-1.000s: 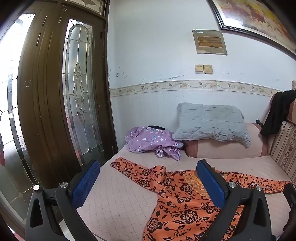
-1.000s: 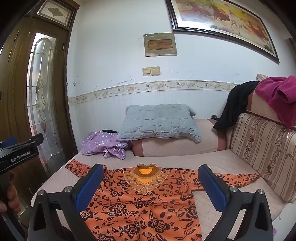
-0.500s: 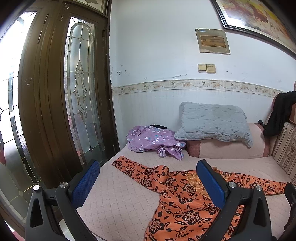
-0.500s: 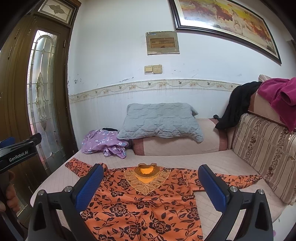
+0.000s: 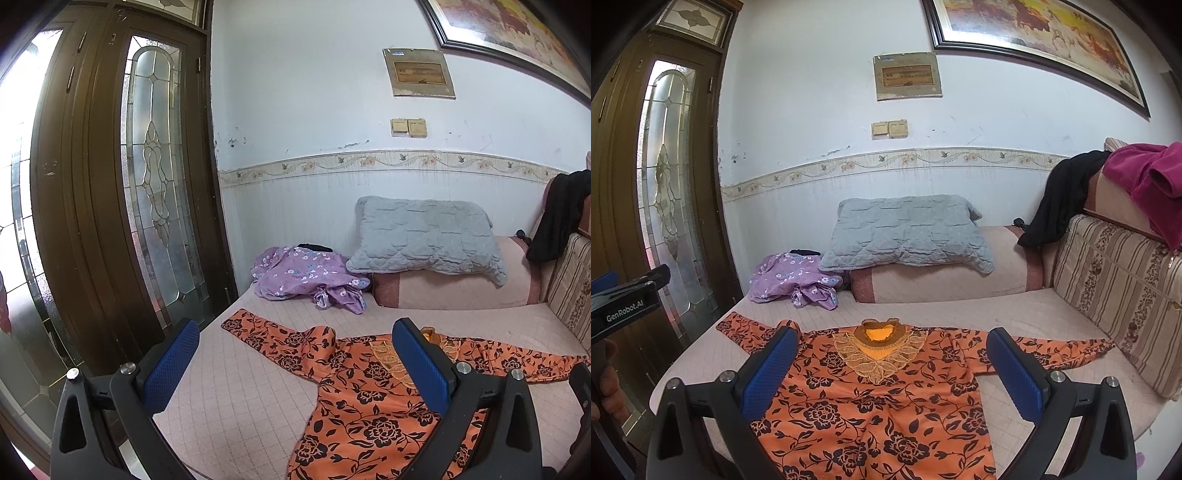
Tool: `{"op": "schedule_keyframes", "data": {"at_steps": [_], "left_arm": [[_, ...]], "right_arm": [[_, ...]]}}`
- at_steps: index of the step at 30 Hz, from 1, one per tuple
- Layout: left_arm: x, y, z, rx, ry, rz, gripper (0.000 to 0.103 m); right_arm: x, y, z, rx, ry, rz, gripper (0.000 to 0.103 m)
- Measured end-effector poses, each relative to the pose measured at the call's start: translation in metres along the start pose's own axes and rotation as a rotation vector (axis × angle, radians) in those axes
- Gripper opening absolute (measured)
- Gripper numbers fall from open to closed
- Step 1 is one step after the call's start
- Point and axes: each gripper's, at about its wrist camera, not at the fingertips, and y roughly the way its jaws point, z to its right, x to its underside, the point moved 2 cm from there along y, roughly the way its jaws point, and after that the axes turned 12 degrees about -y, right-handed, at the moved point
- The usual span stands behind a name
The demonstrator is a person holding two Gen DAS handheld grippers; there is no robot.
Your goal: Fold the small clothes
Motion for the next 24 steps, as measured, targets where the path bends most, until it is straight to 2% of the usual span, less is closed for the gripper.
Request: {"op": "schedule_keyframes", "data": {"at_steps": [4, 8, 12, 18, 24], "left_arm": [[0.0, -0.003, 0.005, -0.007, 0.012, 0.004, 0.103], [0.0, -0.006, 0.012, -0.008, 0.02, 0.01, 0.103], [-0.001, -0.002, 0.019, 0.005, 0.019, 0.008, 0.103], [0.002, 0.026, 0.033, 0.023, 0.031, -0.014, 0.103], [0.011, 0.065, 0.042, 0.007, 0.037, -0.039, 0.103]], "right_arm": [[0.001, 0.001, 0.007, -0.01, 0.031, -0.018, 0.103], [0.003, -0.001, 0.015, -0.002, 0.032, 0.0, 0.103], [0.003, 0.001, 0.021, 0.016, 0.025, -0.043, 0.103], [0.001, 0.023, 0.029, 0.058, 0.014, -0.047, 0.103], [0.001, 0.062, 0.03, 0.057, 0.035, -0.035, 0.103]]}}
